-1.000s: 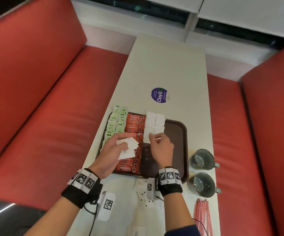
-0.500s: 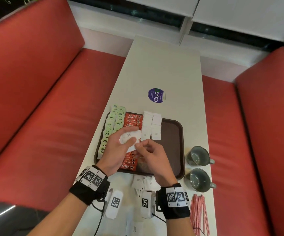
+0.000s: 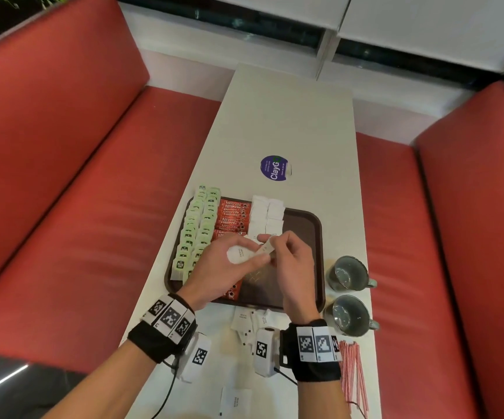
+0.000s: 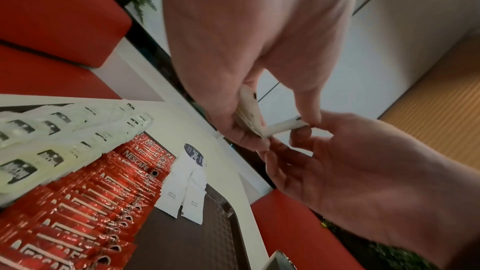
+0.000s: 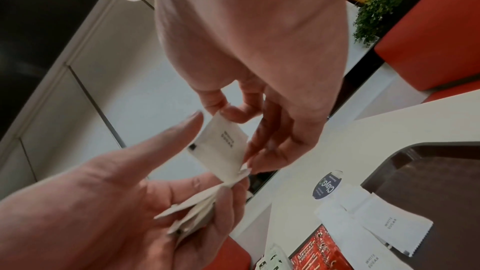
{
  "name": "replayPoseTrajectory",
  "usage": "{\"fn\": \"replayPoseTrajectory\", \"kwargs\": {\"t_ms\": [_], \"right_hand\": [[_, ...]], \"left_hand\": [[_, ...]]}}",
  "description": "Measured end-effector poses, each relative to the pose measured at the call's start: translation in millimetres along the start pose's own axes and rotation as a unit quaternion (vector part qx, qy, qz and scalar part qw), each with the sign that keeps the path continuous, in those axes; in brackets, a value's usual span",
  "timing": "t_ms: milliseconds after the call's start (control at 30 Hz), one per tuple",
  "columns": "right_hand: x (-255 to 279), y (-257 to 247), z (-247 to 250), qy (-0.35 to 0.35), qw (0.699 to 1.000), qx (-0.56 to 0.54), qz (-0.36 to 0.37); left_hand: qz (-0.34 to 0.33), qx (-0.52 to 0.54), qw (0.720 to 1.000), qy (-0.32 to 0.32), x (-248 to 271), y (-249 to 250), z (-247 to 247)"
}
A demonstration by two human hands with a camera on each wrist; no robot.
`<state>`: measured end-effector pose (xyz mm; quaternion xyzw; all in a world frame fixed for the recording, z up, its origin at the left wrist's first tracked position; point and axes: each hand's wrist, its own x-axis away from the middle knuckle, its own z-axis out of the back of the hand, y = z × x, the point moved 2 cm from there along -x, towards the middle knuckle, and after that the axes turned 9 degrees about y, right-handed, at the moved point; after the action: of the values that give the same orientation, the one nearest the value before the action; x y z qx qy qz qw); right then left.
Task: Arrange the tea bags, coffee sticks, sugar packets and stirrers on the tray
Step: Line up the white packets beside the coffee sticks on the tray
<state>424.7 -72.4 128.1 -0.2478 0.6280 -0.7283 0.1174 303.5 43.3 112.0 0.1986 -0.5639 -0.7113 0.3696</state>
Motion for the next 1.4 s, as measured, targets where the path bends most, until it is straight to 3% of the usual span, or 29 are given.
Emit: {"fn": "replayPoseTrajectory", "kwargs": {"t_ms": [133,433,667,733,900,1133,1400], "right_hand": [[1,-2,-1,0.028,0.999,0.017,0.033],[1,12,8,0.025,0.999,0.017,0.019],[0,27,19,0.030,0.999,0.024,0.016],[-11,33,27,0.062,0.998,0.026,0.000],[-66,72,47,0.162,0.978,0.129,-0.019],[-126,125,33,0.115,0.964,0.234,-0.049],[-132,138,19,0.127,0.935,0.328,-0.043]], "left_hand": [[-0.017,-0.032,0.999,-0.006,2,5,-9],[-0.013,0.090,0.996,0.025,1,2,-12],[0.017,0.041,0.996,0.083,-8,-17,-15],[0.031,0.053,0.995,0.082,-9,-18,-13],[0.091,0.114,0.987,0.070,-10,-23,-4],[0.113,0.106,0.984,0.085,-14,-34,4],[0.118,0.108,0.983,0.085,-15,-41,5]]}}
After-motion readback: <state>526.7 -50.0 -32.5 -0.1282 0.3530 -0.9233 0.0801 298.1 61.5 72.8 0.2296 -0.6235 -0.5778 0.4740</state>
